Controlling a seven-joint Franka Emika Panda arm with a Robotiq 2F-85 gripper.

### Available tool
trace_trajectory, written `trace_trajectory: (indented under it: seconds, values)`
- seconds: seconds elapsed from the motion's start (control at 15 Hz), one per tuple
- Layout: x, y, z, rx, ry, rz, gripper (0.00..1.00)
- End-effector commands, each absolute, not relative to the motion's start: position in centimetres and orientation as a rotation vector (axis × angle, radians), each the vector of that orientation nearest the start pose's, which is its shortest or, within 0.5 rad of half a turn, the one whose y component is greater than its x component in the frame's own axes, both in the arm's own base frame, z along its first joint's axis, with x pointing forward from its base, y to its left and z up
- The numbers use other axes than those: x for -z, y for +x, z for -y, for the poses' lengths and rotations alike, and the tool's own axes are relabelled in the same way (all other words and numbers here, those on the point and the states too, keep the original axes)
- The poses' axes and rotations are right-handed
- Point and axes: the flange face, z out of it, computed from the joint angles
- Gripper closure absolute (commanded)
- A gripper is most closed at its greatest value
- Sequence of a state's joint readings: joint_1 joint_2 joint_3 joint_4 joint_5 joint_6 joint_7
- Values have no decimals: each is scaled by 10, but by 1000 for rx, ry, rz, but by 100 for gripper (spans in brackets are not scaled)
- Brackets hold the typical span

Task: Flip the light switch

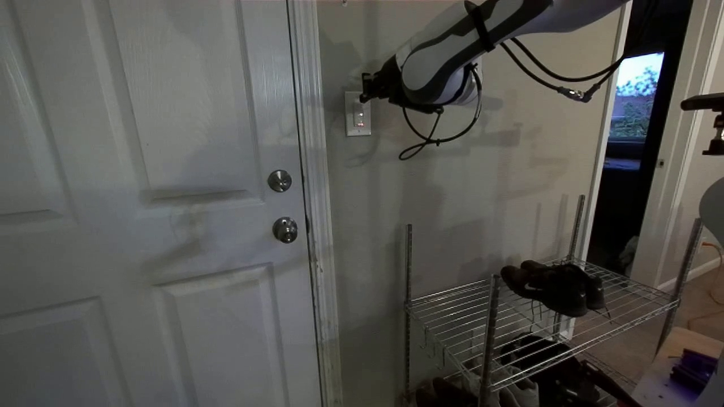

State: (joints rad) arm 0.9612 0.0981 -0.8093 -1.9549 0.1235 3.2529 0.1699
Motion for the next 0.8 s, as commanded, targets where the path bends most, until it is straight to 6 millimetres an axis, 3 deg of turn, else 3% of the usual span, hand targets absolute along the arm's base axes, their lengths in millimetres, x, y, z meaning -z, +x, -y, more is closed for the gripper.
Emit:
trace_trajectory:
  seconds: [0.0, 0.73]
  values:
    - [-591, 602, -112, 1640, -2441, -98, 97]
    - [-580, 624, -121, 1681, -2488, -143, 97]
